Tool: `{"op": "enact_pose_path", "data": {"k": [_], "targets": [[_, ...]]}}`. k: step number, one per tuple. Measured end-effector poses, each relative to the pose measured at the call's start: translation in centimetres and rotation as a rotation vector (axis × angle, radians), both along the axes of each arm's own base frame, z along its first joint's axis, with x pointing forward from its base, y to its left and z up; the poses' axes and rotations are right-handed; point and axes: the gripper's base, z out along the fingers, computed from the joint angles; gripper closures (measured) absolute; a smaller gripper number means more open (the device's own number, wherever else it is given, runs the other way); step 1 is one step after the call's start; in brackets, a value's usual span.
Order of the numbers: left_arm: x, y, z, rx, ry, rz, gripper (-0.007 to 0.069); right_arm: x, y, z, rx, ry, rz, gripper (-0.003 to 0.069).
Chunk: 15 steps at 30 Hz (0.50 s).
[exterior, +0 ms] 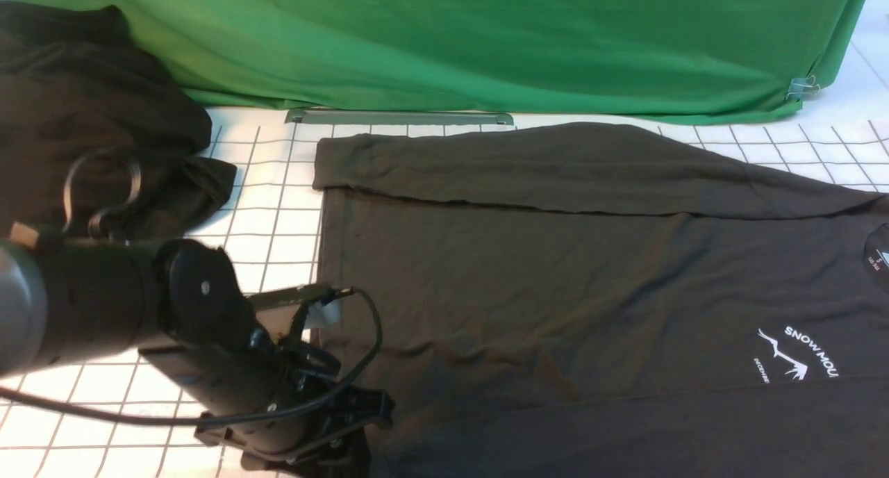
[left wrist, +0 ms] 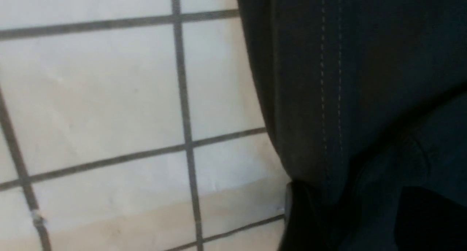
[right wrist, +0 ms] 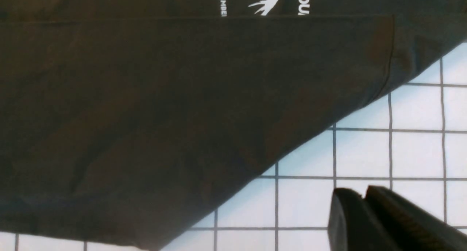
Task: Fold a long-sleeved shirt over a white checkered tablecloth.
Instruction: 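Grasp the left edge of the dark T-shirt lying flat on the table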
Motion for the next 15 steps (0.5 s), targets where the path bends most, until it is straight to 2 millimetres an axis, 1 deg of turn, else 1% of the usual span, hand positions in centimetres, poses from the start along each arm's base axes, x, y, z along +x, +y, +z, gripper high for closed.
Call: {"op": "enact_pose_path", "data": {"k": [3,9,12,15], "targets": [[0.1,-0.2,0.4,-0.005,0.001,-0.031,0.0315,0.0,0.0,0.0,0.000,0.000,0.000,0.0600],[0.0,-0.1,0.8,0.025,0.037,-0.087,0.0320,0.0,0.0,0.0,0.000,0.000,0.000,0.0589],[0.2,0.1,1.8,0.090,0.070,-0.152,0.0322,0.0,0.0,0.0,0.000,0.000,0.000,0.0587],[0.7,0.2,2.5,0.113,0.063,-0.153,0.0324,0.0,0.0,0.0,0.000,0.000,0.000,0.0587]]}}
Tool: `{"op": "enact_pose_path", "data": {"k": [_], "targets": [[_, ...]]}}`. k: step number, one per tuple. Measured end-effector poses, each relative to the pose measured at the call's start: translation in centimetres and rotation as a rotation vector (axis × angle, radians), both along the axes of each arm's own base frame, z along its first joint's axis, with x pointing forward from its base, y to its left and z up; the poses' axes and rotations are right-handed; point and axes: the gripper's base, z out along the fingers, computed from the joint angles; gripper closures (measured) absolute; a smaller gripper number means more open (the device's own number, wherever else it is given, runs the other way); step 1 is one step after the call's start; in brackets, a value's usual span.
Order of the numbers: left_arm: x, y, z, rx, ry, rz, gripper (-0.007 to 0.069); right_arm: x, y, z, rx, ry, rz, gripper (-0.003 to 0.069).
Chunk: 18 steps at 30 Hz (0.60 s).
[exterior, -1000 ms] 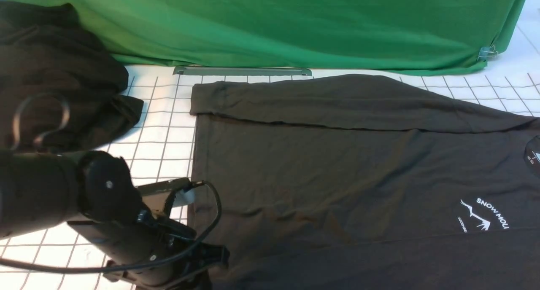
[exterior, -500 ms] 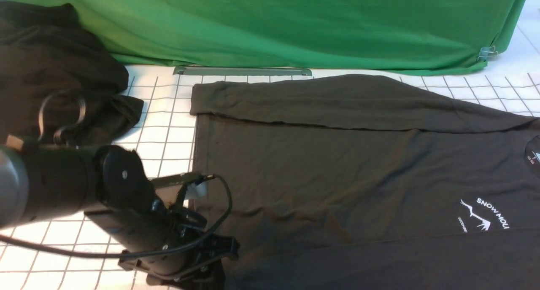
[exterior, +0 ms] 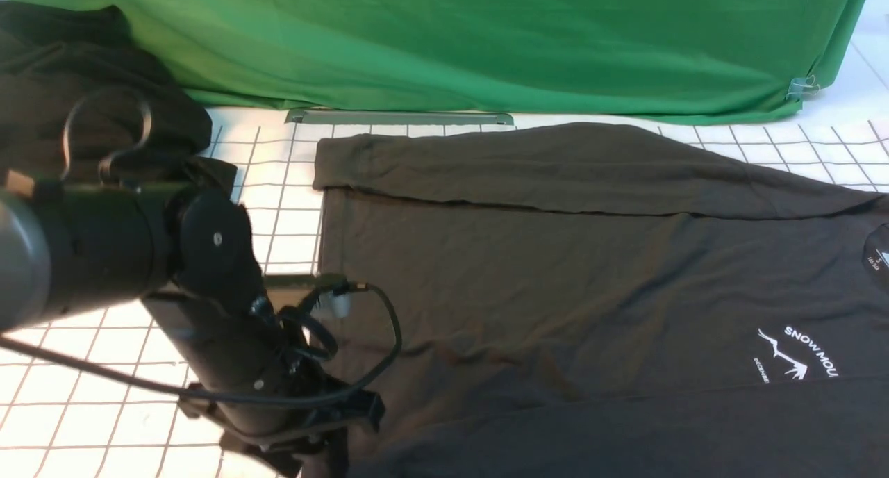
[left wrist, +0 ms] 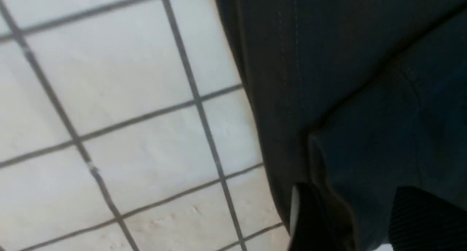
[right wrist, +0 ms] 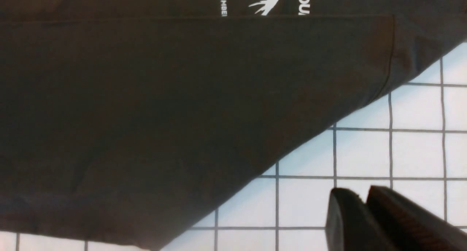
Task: Fold a long-sleeved shirt over a white checkered tablecloth.
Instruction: 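Grasp the left edge of the dark T-shirt lying flat on the table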
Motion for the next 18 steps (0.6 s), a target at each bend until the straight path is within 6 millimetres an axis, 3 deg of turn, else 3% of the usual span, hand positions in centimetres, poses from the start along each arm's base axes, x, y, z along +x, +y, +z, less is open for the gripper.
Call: {"op": "enact_pose_path", "data": {"k": [8,15,18], "targets": [[0.5,-0.5,-0.1,-0.039,-0.014,0.022,0.0324,0.0,0.0,0.0,0.000,0.000,0.000,0.0586],[1.2,-1.1,-3.3,-0.023,0.075,0.051,0.0324,0.0,0.0,0.0,0.000,-0.001,0.000,0.0581],[1.4,-1.2,-3.8,-0.019,0.087,0.050,0.0324,0.0,0.0,0.0,0.000,-0.002,0.000,0.0577]]}}
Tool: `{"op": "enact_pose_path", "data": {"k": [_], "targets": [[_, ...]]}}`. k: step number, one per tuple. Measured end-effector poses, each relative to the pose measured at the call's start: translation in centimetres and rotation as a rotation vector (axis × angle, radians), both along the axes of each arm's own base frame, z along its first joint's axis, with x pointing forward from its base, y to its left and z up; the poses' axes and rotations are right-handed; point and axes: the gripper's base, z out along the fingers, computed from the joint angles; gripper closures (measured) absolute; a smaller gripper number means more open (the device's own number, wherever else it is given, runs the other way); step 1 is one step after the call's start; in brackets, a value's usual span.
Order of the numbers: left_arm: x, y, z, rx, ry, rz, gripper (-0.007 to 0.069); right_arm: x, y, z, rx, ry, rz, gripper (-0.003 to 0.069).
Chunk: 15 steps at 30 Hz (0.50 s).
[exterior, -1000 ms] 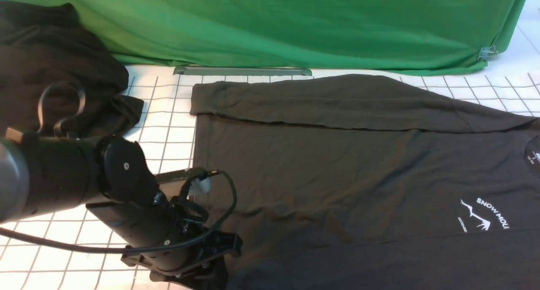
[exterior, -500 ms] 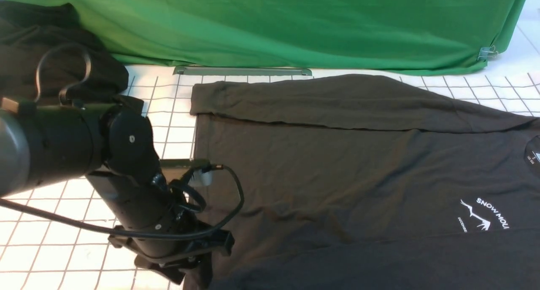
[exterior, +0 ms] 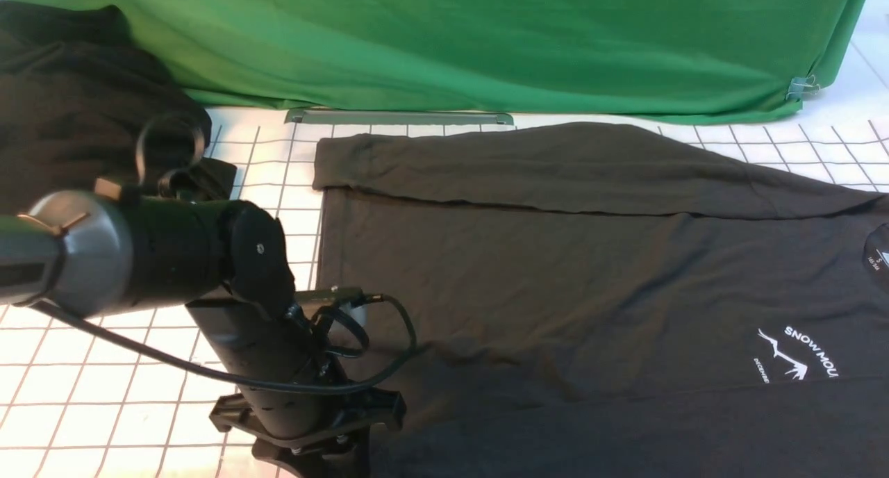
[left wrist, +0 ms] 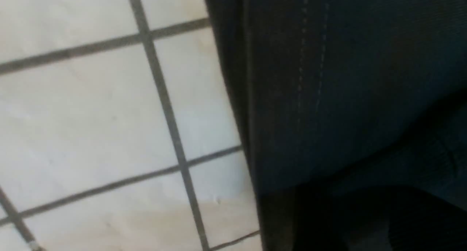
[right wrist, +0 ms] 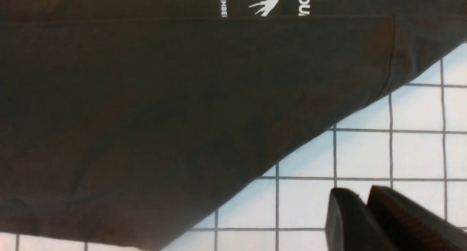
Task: Fold a long-sleeved shirt over a white checkered tablecloth.
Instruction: 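Grasp the left edge of the dark T-shirt lying flat on the table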
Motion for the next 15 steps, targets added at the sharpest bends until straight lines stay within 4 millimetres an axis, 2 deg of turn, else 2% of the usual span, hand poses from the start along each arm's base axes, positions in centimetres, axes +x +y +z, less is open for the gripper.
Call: {"op": "enact_pose_path", "data": {"k": [6,13,15], "targets": [[-0.02,-0.03,0.01,-0.003,0.001,-0.004,0.0363,0.02,0.01,0.01,0.001,-0.002,0.000,0.0566],[-0.11,-0.08,-0.23,-0.006,0.019,-0.019,0.0585,0.04,0.01,0.02,0.002,-0.005,0.000,0.0556],[-0.17,-0.07,-0.11,-0.007,0.019,-0.022,0.0600,0.04,0.01,0.02,0.002,-0.005,0.000,0.0556]]}}
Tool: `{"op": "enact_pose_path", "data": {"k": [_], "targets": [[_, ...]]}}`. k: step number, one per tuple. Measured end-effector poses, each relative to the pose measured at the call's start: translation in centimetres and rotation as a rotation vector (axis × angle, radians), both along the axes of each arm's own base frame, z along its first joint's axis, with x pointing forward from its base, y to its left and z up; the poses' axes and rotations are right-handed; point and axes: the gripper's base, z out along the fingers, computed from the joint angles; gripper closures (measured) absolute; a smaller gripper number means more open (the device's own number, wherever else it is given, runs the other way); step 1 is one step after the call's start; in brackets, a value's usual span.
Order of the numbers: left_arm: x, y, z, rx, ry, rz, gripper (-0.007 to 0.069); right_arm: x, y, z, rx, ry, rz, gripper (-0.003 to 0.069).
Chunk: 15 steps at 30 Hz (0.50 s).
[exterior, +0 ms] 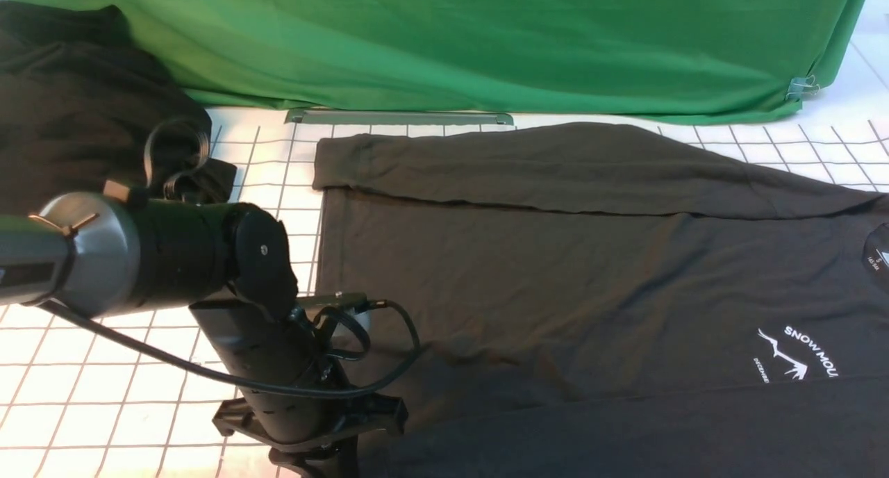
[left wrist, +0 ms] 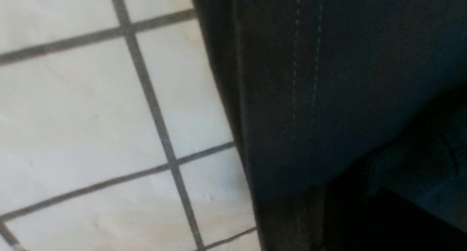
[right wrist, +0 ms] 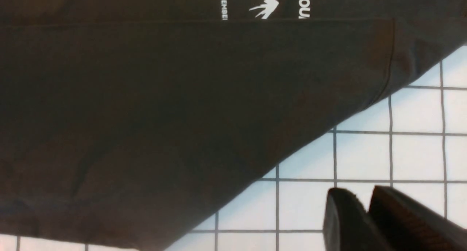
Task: Fold a long-sleeved shirt over a white checkered tablecloth.
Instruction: 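Grasp the left edge of the dark T-shirt lying flat on the table, then fold the left side of the black T-shirt inward over its body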
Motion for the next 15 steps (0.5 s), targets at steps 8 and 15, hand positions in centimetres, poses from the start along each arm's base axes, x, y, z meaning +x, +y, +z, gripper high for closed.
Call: {"op": "enact_pose_path", "data": {"k": [8,15], "targets": [[-1.0,0.5,5.4,-0.074,-0.142,0.000,0.0603,0.0,0.0,0.0,0.000,0.000,0.000,0.0554],[0.3,0.4,12.5,-0.149,-0.368,0.032,0.0603,0.0,0.0,0.0,0.003,0.000,0.000,0.0547]]}}
